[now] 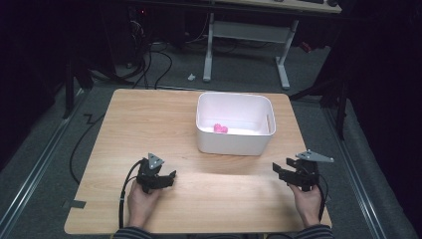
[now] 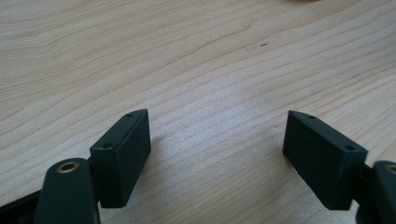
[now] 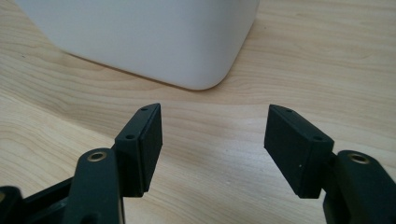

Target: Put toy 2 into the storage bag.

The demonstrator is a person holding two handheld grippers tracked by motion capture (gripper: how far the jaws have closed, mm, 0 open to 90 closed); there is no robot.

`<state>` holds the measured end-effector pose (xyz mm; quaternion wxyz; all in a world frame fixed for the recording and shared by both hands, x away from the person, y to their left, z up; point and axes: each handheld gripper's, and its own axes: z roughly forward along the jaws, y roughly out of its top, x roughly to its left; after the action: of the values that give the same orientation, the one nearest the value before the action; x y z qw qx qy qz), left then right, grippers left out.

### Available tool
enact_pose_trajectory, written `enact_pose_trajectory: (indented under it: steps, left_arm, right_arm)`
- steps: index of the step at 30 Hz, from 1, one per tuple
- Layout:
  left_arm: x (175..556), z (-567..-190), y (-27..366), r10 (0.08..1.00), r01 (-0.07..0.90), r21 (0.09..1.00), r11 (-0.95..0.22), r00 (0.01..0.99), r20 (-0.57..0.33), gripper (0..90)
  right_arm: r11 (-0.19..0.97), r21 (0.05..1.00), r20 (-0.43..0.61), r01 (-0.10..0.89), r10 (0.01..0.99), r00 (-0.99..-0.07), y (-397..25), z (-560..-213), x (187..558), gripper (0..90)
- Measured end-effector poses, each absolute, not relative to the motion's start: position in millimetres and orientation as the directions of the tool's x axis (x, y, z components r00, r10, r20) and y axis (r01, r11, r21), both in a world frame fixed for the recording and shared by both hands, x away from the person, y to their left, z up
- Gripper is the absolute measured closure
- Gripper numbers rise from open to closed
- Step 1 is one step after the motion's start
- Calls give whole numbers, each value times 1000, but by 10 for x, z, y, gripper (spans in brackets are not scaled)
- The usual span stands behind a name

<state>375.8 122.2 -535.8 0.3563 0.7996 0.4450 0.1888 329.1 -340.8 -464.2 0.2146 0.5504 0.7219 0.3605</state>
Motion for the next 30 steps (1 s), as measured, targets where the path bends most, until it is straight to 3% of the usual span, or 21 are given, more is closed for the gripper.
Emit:
enact_pose_trajectory:
  steps: [15,30]
  left_arm:
    - [3758,-5358,1222,846,577,738,-351,533,-14,236]
    - [3757,-5358,1220,847,577,738,-351,532,-14,234]
  right_arm:
    - [154,708,53,689,961,-270,-3298,-5068,3440,371]
    - [197,725,-19,660,964,-267,-3249,-5303,3482,334]
